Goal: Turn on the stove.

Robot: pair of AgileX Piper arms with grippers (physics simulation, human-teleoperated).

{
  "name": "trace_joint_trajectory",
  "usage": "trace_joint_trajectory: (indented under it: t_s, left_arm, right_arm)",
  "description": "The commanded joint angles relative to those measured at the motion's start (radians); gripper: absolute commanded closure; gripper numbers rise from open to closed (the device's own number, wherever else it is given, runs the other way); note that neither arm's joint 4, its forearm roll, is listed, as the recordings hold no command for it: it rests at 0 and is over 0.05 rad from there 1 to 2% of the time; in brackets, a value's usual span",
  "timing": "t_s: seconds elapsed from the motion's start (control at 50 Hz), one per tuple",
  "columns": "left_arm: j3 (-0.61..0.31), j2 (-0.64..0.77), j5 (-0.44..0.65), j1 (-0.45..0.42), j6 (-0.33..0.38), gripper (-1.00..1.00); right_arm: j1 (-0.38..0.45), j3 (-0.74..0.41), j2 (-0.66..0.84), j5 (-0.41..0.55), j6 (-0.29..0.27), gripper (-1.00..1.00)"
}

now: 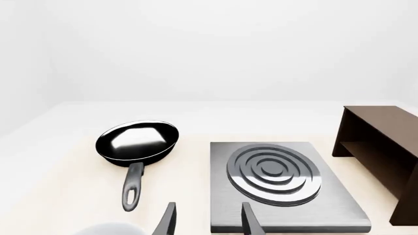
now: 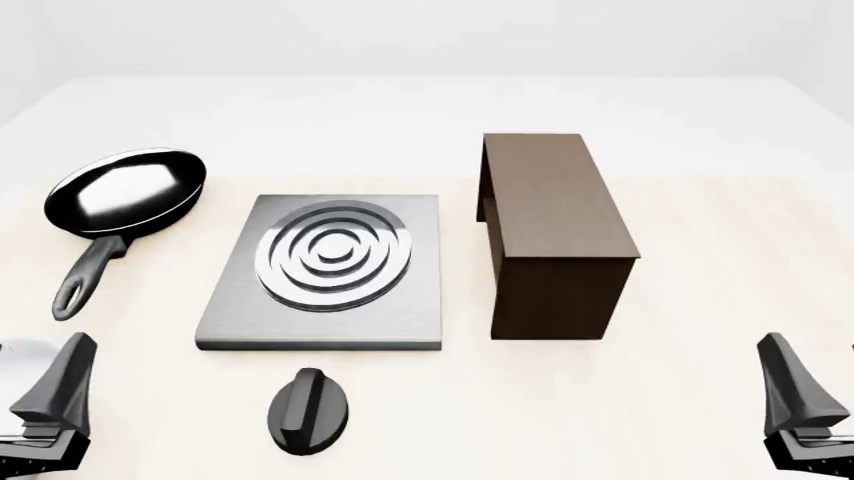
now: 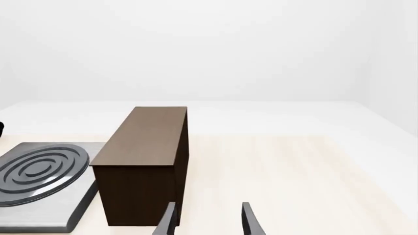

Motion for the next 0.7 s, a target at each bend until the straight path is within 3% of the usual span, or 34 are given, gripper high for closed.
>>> trace_joint_trajectory:
  t_s: [0.02, 0.26, 0.4, 0.44, 0.48, 0.56, 0.64, 0.7]
  left_arm:
    - [-0.008, -0.001, 0.010, 0.002, 0.006, -1.00]
    - [-0.008, -0.002, 0.012, 0.002, 0.034, -1.00]
    - [-0.005, 0.001, 0.018, 0.003, 0.011, -1.00]
    - [0.001, 0.123, -0.052, 0.015, 0.015, -1.00]
    - [-0.003, 0.130, -0.056, 0.000, 0.008, -1.00]
    - [-0.066, 0.192, -0.021, -0.015, -0.042, -1.00]
    - [-0.117, 0.192, 0.039, -0.035, 0.010, -1.00]
    - [-0.164, 0.252, 0.065, -0.062, -0.023, -1.00]
  right_arm:
    - [-0.003, -0.003, 0.006, -0.001, 0.002, -1.00]
    - [-0.002, -0.003, 0.006, -0.001, 0.001, -1.00]
    - [-0.003, -0.003, 0.008, -0.001, 0.004, -1.00]
    - [-0.003, -0.003, 0.007, -0.001, 0.004, -1.00]
    - [-0.001, -0.003, 0.001, -0.003, -0.008, -1.00]
    - [-0.002, -0.003, 0.002, -0.002, -0.005, -1.00]
    - [-0.002, -0.003, 0.003, -0.001, -0.002, -1.00]
    - [-0.002, -0.003, 0.003, -0.002, -0.003, -1.00]
